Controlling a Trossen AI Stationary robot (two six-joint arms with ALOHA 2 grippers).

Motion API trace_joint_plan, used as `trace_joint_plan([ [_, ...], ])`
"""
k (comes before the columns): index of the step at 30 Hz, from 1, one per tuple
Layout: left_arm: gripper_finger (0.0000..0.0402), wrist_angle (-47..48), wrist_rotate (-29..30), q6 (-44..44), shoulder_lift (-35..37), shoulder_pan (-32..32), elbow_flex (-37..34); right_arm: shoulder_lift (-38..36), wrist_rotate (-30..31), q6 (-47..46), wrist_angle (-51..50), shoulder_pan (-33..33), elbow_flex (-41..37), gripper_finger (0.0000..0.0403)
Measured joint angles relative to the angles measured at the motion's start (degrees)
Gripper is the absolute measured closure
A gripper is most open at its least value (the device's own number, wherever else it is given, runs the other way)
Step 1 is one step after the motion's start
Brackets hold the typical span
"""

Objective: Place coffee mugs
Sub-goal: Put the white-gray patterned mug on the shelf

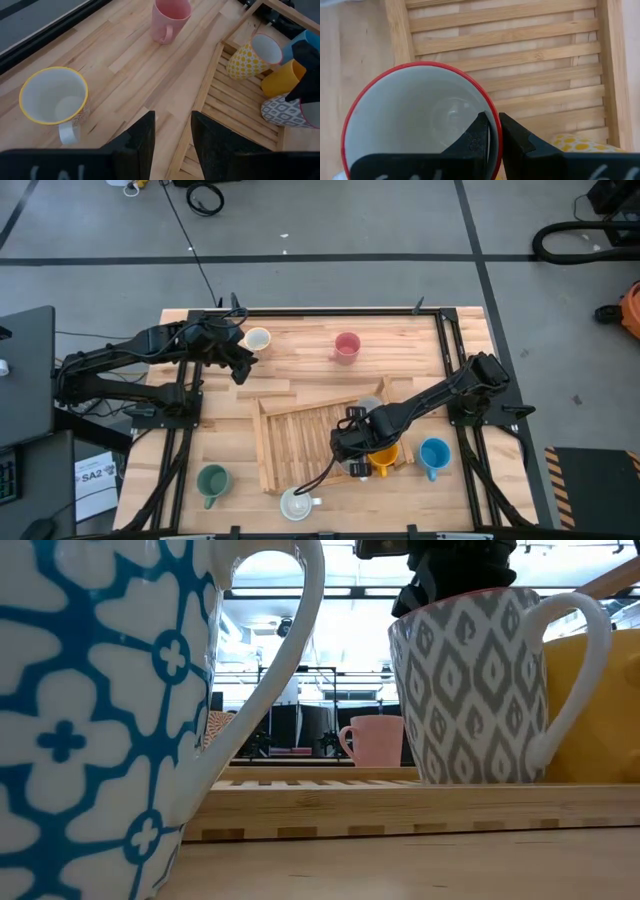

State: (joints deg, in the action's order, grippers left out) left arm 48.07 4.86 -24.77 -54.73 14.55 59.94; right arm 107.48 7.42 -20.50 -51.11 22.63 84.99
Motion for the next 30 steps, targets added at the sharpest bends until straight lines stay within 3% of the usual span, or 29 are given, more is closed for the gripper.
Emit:
trace_joint_plan([
  [17, 0.0269, 0.0, 0.0, 0.0, 0.0, 0.0, 0.0, 0.0, -0.2, 0.1, 0.0, -0.6, 0.0, 0.0352],
  [30, 0.0269, 0.0, 0.0, 0.0, 0.0, 0.0, 0.0, 0.2, -4.1, 2.7, 0.1, -1.9, 0.0, 0.0336],
])
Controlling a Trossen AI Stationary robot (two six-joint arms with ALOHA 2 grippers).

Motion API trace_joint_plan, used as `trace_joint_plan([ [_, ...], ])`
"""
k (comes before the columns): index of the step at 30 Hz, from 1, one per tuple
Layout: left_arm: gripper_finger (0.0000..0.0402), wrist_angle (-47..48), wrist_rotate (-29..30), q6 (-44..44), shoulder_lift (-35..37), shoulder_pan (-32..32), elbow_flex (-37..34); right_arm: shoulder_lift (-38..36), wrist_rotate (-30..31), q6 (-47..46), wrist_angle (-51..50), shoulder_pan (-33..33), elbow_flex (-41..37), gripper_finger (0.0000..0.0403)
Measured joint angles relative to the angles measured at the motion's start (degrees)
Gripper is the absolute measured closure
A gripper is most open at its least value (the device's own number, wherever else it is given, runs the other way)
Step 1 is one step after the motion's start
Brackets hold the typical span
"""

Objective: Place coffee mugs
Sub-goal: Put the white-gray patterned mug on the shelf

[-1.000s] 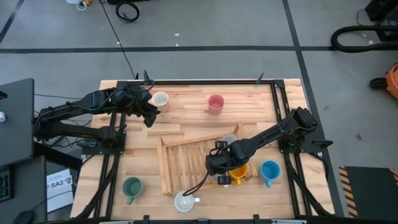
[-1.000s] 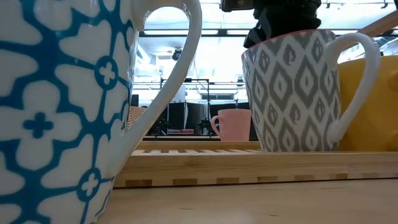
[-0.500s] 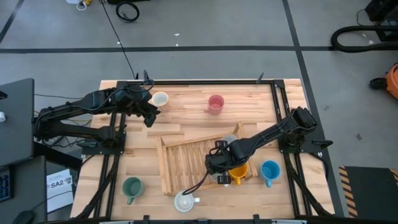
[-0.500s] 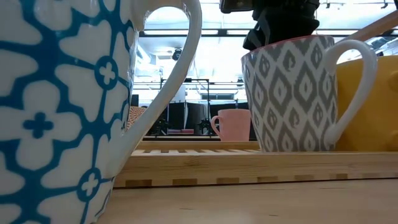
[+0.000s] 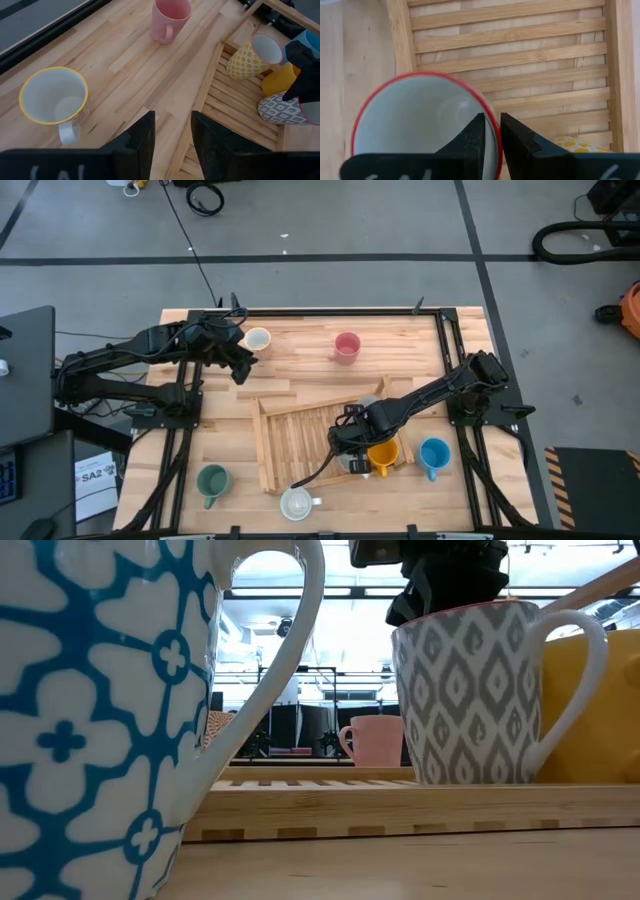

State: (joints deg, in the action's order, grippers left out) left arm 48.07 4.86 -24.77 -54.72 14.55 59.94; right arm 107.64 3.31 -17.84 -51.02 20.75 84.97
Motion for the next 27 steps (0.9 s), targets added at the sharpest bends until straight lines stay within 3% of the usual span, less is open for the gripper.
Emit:
trace_joint_plan([
  [15, 0.0269, 0.0, 0.0, 0.0, 0.0, 0.0, 0.0, 0.0, -0.5, 1.1, 0.0, 0.0, 0.0, 0.0231],
  [27, 0.0269, 0.0, 0.0, 0.0, 0.0, 0.0, 0.0, 0.0, 0.1, 3.3, 1.7, -0.1, 0.0, 0.0217],
])
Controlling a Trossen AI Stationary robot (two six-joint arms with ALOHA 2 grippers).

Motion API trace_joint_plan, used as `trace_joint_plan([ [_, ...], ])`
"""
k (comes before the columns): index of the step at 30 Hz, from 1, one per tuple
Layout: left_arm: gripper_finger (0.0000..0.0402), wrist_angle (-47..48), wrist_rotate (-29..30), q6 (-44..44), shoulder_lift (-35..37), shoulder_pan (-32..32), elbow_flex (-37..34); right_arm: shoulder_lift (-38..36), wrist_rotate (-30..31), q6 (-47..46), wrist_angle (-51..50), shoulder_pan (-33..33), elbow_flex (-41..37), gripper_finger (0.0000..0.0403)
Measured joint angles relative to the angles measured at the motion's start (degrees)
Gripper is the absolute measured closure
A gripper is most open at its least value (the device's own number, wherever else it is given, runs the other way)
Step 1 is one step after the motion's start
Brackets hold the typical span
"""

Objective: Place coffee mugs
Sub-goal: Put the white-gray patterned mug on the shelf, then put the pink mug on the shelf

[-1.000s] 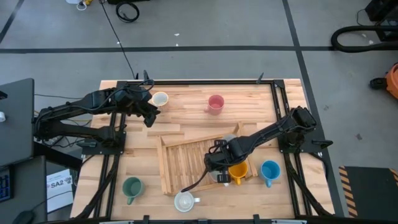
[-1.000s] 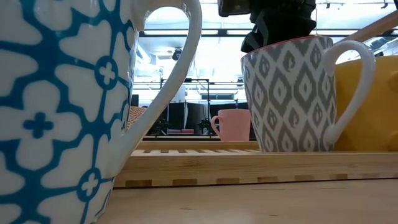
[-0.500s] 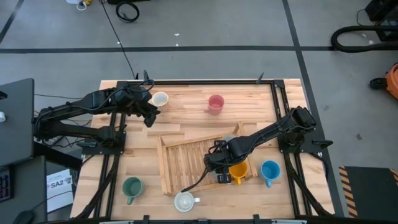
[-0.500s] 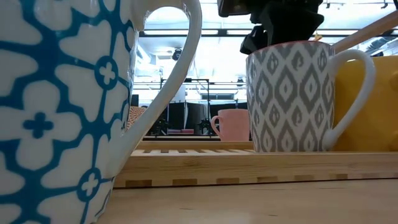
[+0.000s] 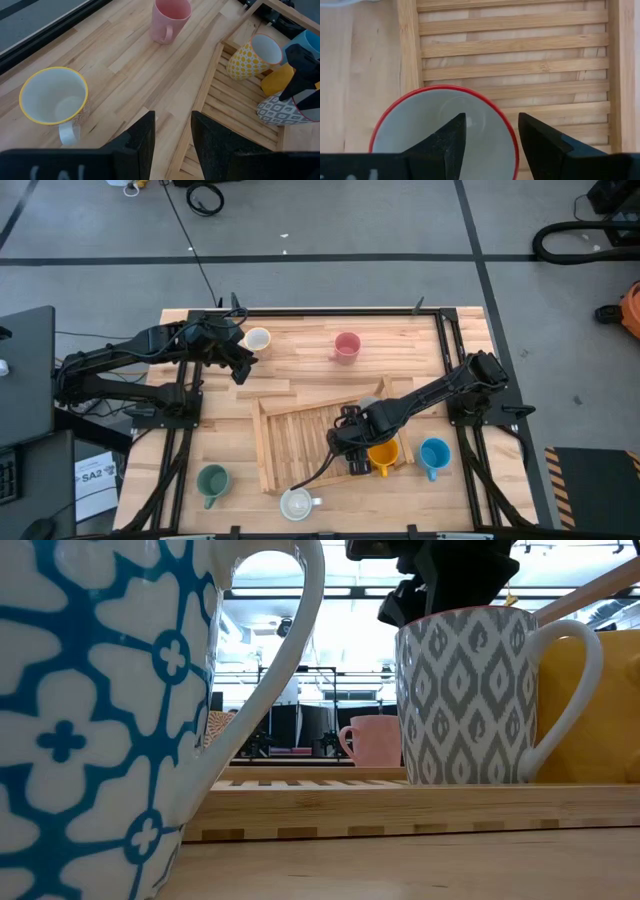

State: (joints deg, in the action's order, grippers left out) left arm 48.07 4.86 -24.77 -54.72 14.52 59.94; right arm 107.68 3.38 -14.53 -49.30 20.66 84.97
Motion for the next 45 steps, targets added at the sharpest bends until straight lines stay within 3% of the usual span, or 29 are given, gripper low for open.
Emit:
trace_joint_plan([
  [29, 0.0269, 0.0, 0.0, 0.0, 0.0, 0.0, 0.0, -0.1, -0.5, 14.7, -4.5, -4.9, 9.3, 0.0217],
  [36, 0.0269, 0.0, 0.0, 0.0, 0.0, 0.0, 0.0, -0.1, -0.5, 24.7, -5.2, -10.1, 12.8, 0.0217],
  [45, 0.0269, 0.0, 0.0, 0.0, 0.0, 0.0, 0.0, -0.1, -0.5, 37.3, -5.7, -21.6, 13.6, 0.0217],
])
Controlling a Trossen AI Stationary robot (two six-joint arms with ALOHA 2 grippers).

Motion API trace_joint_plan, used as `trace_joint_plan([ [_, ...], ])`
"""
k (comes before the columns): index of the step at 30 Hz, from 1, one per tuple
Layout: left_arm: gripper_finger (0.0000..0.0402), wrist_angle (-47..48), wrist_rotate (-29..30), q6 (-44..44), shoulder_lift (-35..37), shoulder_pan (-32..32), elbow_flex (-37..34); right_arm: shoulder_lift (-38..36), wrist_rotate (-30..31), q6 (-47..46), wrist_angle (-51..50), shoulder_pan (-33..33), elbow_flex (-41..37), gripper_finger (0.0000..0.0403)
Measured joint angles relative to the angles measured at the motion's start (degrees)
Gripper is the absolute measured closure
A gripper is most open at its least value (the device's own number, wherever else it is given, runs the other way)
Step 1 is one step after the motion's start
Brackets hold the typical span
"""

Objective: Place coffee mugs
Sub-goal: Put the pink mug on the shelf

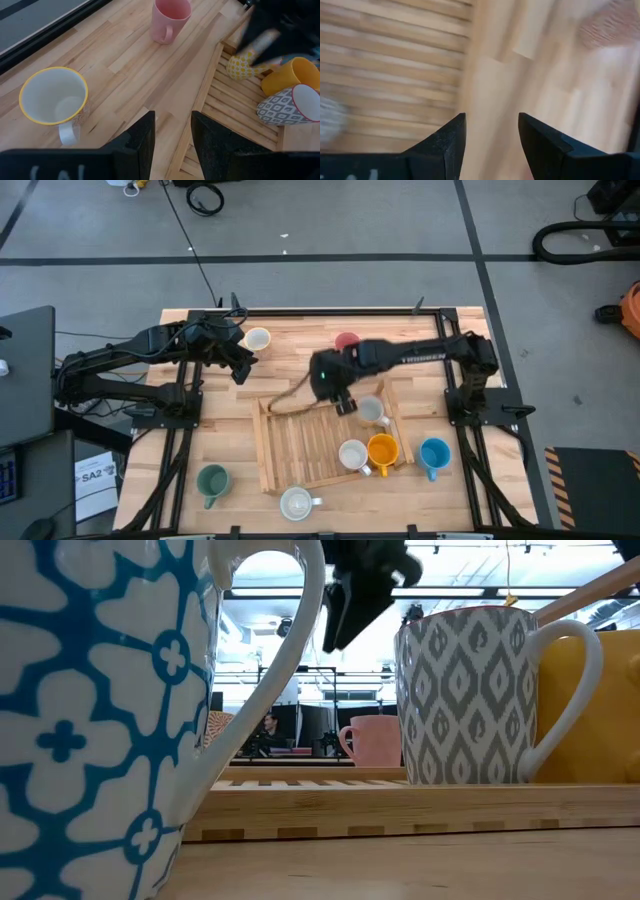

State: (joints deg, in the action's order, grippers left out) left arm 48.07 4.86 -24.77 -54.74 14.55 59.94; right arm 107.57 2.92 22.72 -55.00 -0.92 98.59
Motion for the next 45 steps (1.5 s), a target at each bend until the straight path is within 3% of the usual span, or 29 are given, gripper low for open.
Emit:
trace_joint_plan([
  [7, 0.0269, 0.0, 0.0, 0.0, 0.0, 0.0, 0.0, 0.0, -0.3, 9.1, 0.0, -10.0, 0.0, 0.0217],
  [11, 0.0269, 0.0, 0.0, 0.0, 0.0, 0.0, 0.0, 0.0, -3.6, 14.7, 0.0, -15.8, 0.0, 0.0218],
  [23, 0.0269, 0.0, 0.0, -0.1, 0.0, 0.0, 0.0, 0.0, -13.0, 14.7, 0.0, -29.0, -0.1, 0.0217],
  [29, 0.0269, 0.0, 0.0, -0.1, 0.0, 0.0, 0.0, 0.0, -13.5, 13.1, -2.8, -31.3, -0.1, 0.0217],
  [39, 0.0269, 0.0, 0.0, -0.1, 0.0, 0.0, 0.0, 0.1, -13.1, 20.0, -13.2, -31.3, -0.1, 0.0217],
  [45, 0.0269, 0.0, 0.0, -0.1, 0.0, 0.0, 0.0, 0.1, -13.1, 21.3, -14.0, -30.5, -0.1, 0.0220],
])
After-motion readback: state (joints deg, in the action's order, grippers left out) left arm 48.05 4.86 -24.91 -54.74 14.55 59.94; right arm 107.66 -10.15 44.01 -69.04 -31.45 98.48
